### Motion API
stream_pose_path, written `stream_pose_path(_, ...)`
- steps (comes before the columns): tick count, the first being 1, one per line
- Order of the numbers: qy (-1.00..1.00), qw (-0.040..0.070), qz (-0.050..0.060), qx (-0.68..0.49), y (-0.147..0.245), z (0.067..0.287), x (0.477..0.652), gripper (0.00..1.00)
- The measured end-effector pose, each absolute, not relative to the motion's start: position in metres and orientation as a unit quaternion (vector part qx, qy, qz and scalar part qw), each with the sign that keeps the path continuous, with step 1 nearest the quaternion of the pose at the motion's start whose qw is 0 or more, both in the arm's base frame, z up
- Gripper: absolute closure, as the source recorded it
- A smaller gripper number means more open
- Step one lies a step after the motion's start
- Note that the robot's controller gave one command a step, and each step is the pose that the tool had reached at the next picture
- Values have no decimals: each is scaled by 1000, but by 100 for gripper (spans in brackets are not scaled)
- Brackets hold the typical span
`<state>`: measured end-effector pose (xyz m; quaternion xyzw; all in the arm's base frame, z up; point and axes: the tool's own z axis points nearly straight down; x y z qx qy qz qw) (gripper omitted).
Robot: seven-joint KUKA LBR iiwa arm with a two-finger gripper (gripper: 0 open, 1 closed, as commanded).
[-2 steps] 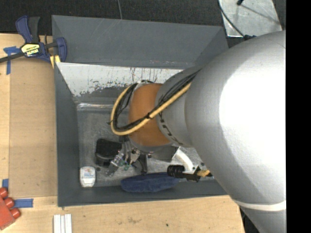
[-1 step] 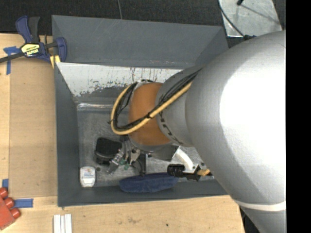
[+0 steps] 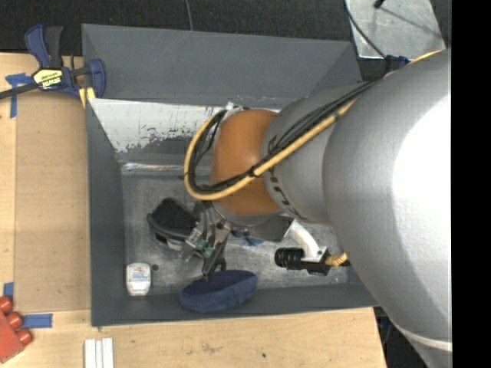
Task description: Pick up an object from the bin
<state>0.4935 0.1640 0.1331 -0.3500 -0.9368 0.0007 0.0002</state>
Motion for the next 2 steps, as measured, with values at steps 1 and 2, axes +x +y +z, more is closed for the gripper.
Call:
stream_pose_path(1,-937,2,2,-349,163,142,492,100)
stream_pose_path(2,-938,1,1,-348,162,186,491,100)
